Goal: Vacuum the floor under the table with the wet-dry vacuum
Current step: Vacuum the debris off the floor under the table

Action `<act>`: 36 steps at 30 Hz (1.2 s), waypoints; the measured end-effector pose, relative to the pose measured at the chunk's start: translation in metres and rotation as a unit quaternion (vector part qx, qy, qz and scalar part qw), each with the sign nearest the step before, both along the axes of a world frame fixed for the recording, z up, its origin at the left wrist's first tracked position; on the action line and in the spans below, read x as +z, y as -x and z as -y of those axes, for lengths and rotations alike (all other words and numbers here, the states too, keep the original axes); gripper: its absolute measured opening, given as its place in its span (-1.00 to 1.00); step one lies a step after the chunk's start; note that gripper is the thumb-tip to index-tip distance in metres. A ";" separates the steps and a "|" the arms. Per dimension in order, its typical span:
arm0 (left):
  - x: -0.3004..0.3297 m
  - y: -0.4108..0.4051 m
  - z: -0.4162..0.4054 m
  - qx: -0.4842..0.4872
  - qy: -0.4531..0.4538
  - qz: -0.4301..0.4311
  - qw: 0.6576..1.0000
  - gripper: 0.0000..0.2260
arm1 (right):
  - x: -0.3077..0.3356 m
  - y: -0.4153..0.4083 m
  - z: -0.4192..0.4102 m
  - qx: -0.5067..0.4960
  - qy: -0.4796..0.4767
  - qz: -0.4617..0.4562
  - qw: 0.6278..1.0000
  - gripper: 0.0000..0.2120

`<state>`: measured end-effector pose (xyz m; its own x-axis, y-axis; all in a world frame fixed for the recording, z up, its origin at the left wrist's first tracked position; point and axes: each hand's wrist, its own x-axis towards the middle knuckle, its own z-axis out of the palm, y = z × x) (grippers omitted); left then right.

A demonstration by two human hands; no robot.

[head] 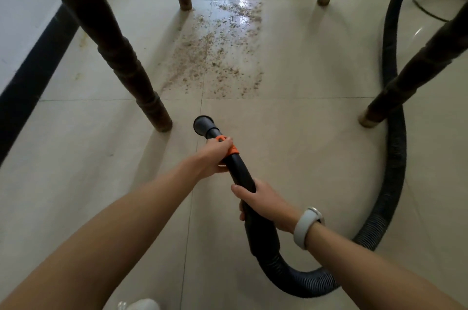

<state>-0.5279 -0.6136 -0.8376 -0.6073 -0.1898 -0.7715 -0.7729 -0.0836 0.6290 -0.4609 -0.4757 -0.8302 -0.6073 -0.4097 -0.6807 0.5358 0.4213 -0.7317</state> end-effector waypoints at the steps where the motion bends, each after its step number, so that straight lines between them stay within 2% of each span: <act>1: 0.004 0.003 -0.007 -0.004 0.001 0.003 1.000 -0.64 | 0.001 0.003 -0.005 -0.005 -0.011 -0.014 1.000 -0.73; 3: 0.012 0.004 -0.019 -0.025 -0.007 0.013 1.000 -0.63 | 0.008 0.009 -0.013 -0.008 -0.029 -0.023 0.999 -0.73; 5: 0.017 -0.002 -0.024 -0.065 -0.020 0.027 0.997 -0.64 | 0.014 0.016 -0.018 -0.006 -0.024 0.005 1.000 -0.77; 7: 0.014 -0.009 -0.025 -0.085 -0.019 0.032 0.996 -0.57 | 0.019 0.022 -0.020 0.008 -0.024 0.033 0.999 -0.78; 11: 0.006 -0.009 -0.020 -0.118 -0.009 0.009 0.993 -0.52 | 0.013 0.026 -0.020 0.015 -0.053 0.015 0.998 -0.75; 15: 0.002 -0.001 -0.037 -0.162 -0.004 -0.028 0.986 -0.56 | 0.007 0.023 -0.030 -0.043 -0.105 -0.014 0.993 -0.71; 17: -0.001 0.005 -0.053 -0.169 -0.029 -0.035 0.985 -0.63 | 0.007 0.022 -0.038 -0.079 -0.152 -0.037 0.985 -0.68; 19: -0.001 0.010 -0.066 -0.167 -0.063 -0.043 0.983 -0.66 | 0.007 0.021 -0.045 -0.093 -0.188 -0.062 0.976 -0.67; 21: -0.005 0.011 -0.069 -0.155 -0.082 -0.048 0.983 -0.62 | 0.007 0.023 -0.047 -0.091 -0.184 -0.061 0.977 -0.71; 24: -0.018 0.006 -0.055 -0.117 -0.072 -0.064 0.989 -0.37 | 0.008 0.027 -0.041 -0.068 -0.103 -0.028 0.992 -0.83; 26: -0.024 0.001 -0.037 -0.091 -0.050 -0.081 0.991 -0.29 | 0.009 0.029 -0.028 -0.038 -0.076 -0.021 0.996 -0.86; 31: -0.041 -0.007 0.009 -0.037 -0.003 -0.103 0.994 -0.24 | 0.001 0.034 0.014 0.026 -0.065 -0.016 0.997 -0.86; 36: -0.043 -0.002 0.037 -0.040 -0.028 -0.108 0.993 -0.21 | 0.000 0.046 0.042 0.043 -0.096 -0.019 0.994 -0.85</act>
<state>-0.5264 -0.6511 -0.8807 -0.7712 -0.0954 -0.6294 -0.6259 -0.0670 0.7770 -0.5070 -0.5181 -0.8298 -0.6018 -0.3254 -0.7293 0.4656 0.5990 -0.6515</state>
